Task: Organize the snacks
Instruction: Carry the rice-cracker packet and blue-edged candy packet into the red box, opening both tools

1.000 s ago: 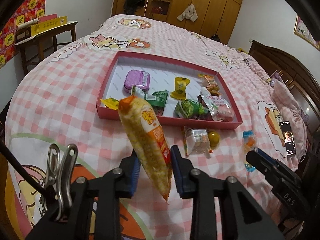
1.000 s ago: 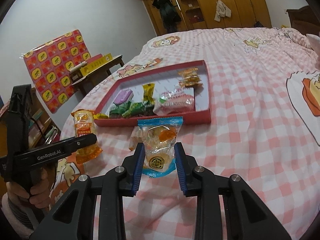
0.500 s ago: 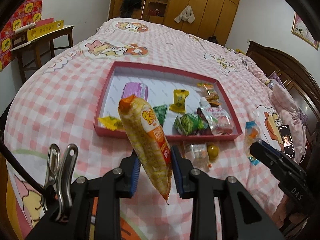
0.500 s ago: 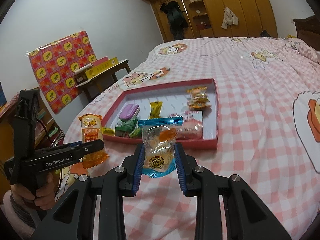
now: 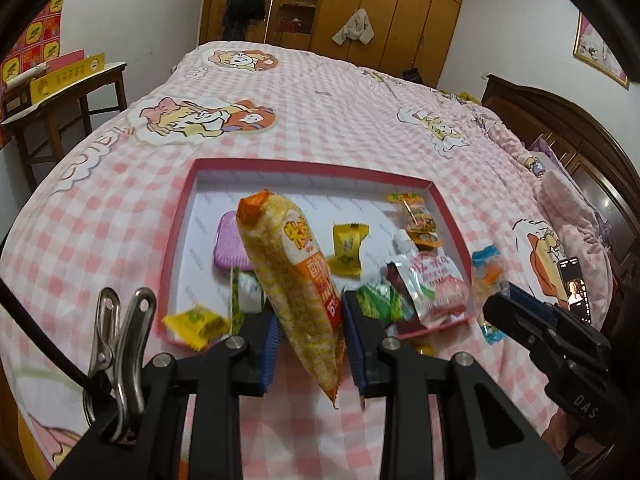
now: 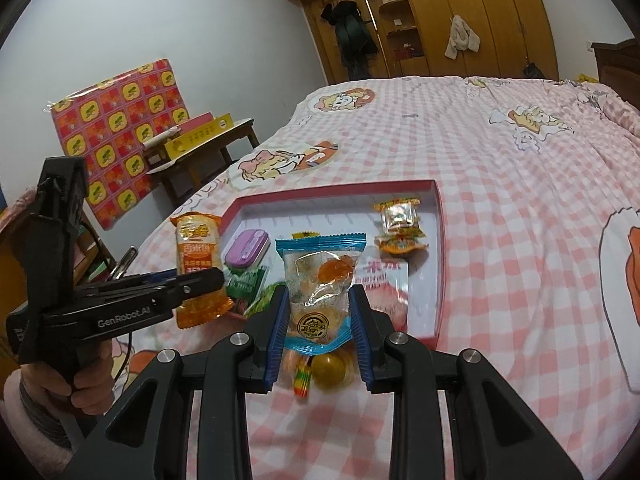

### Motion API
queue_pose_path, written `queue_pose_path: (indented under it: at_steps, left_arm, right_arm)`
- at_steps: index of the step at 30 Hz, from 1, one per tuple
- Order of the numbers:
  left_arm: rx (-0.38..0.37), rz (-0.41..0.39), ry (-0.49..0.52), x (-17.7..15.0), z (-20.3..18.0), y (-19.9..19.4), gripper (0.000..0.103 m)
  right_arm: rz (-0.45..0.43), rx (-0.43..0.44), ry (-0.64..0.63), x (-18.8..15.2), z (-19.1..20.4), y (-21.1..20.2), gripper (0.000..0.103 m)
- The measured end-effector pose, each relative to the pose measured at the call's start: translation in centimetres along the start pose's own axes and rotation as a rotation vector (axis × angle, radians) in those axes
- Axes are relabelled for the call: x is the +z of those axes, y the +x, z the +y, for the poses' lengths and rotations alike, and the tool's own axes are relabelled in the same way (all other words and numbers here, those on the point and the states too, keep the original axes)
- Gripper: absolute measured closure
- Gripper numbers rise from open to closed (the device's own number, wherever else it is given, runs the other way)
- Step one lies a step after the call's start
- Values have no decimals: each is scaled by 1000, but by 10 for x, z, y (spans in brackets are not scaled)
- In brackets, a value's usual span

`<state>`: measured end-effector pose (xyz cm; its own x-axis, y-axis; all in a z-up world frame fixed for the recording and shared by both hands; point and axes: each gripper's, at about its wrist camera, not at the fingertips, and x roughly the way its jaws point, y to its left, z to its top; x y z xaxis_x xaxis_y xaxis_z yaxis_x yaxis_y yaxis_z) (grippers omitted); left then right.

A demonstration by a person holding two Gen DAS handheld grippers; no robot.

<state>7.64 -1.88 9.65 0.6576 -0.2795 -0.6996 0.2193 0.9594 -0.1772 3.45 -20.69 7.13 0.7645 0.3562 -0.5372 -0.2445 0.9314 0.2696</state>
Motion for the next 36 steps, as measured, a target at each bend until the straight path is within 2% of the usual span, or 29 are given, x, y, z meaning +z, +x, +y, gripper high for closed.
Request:
queue_pose_path:
  at_steps: [11,23,36]
  left_arm:
    - [9,13,33,27,-5,33,73]
    - [29,46,58,40,0,64,72]
    - [116,47,114,44,-1,82,72]
  right_arm:
    - [4,-7,12,24,-3,26,72]
    - [31,-31,55,36,-16,58,72]
    - [53,-78,53,38,-24,80,72]
